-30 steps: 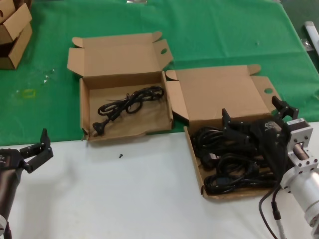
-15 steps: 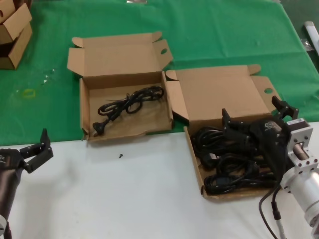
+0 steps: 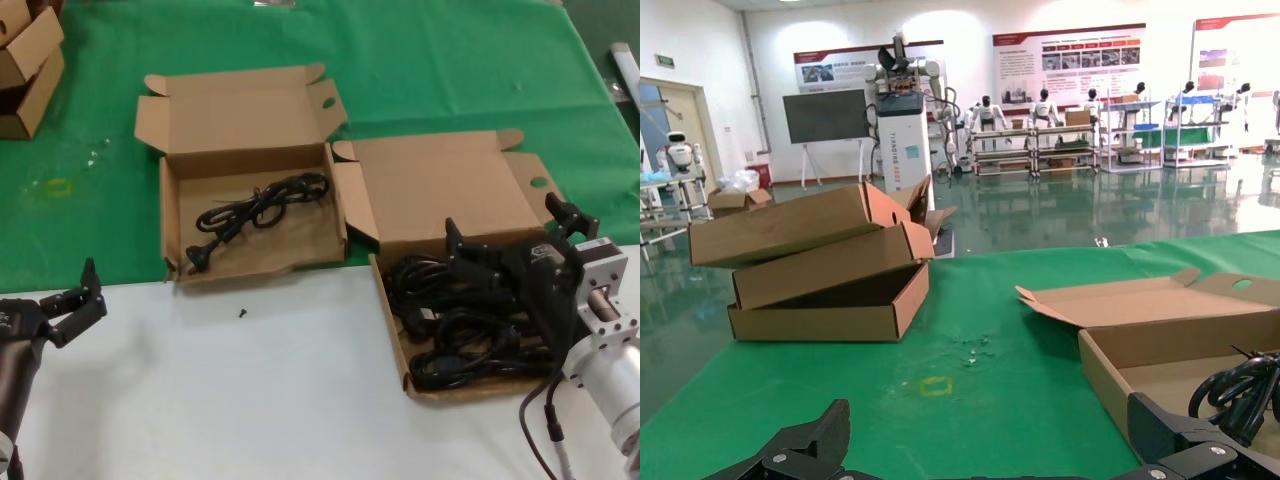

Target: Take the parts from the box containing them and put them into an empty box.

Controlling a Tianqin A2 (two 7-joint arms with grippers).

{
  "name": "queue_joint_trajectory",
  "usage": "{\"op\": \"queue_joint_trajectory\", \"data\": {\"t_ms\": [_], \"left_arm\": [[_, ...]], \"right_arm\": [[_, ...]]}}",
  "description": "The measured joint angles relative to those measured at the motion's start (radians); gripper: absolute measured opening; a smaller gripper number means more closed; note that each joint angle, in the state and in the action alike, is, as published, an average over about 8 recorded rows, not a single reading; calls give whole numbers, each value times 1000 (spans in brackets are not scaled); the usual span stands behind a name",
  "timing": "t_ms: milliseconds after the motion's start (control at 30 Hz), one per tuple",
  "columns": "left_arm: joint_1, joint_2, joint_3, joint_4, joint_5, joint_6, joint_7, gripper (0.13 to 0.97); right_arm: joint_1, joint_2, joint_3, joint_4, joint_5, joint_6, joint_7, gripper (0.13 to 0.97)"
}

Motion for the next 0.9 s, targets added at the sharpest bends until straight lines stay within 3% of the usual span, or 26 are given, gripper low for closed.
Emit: {"op": "queue_joint_trajectory", "data": {"t_ms": [900], "left_arm": [[0,0,0,0,0,0,0,966]], "right_arm": [[0,0,0,0,0,0,0,966]]}}
